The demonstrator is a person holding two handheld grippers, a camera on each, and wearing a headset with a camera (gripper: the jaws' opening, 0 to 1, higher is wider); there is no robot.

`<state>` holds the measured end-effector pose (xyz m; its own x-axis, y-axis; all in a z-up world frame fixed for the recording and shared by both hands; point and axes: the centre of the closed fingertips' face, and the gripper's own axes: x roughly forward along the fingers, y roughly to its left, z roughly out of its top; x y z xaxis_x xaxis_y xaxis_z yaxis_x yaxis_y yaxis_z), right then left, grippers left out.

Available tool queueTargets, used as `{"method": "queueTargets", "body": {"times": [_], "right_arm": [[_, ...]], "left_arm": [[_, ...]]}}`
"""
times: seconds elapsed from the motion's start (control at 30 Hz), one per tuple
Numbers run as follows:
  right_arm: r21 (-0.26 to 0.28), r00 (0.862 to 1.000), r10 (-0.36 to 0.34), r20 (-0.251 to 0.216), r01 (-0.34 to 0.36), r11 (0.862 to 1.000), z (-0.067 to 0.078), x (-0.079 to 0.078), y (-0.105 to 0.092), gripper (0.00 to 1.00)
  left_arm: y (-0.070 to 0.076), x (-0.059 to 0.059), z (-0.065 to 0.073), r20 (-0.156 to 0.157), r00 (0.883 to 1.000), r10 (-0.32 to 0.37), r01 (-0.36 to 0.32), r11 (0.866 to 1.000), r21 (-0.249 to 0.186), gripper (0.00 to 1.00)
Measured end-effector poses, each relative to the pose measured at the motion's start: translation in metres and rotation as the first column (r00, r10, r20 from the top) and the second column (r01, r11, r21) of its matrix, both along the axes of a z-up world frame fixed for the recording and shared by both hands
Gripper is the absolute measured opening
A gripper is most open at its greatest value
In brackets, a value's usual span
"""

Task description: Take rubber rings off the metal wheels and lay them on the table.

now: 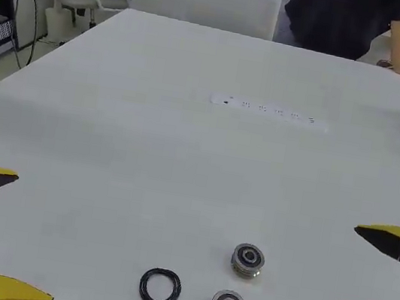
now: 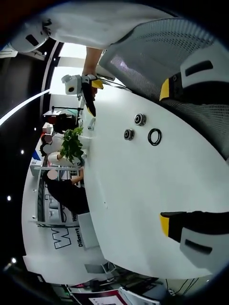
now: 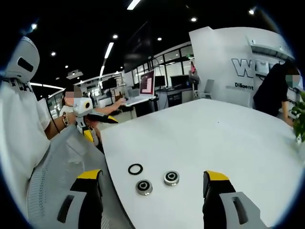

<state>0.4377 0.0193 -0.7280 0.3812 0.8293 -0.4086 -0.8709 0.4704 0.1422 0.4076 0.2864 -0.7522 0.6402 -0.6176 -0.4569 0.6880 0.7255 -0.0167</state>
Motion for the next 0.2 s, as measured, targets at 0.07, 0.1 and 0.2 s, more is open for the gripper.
{"method": "queueTargets", "body": {"times": [0.07,0.1,0.2], "right_arm": [[-0.007,1.0,-0.02,-0.002,0.02,1.0,-0.004,0.0,-0.006,0.88],[-0.007,1.0,-0.03,-0.005,0.03,1.0,-0.005,0.0,-0.009,0.88],[-0.001,0.998,-0.06,-0.017,0.06,0.998,-0.01,-0.001,-0.017,0.89]], "left_arm": [[0.005,0.0,-0.001,-0.002,1.0,0.015,-0.015,1.0,-0.001,0.93],[0.006,0.0,-0.001,-0.002,1.0,0.019,-0.019,1.0,-0.001,0.93],[0.012,-0.001,-0.003,-0.004,0.999,0.037,-0.037,0.999,-0.005,0.93]]}}
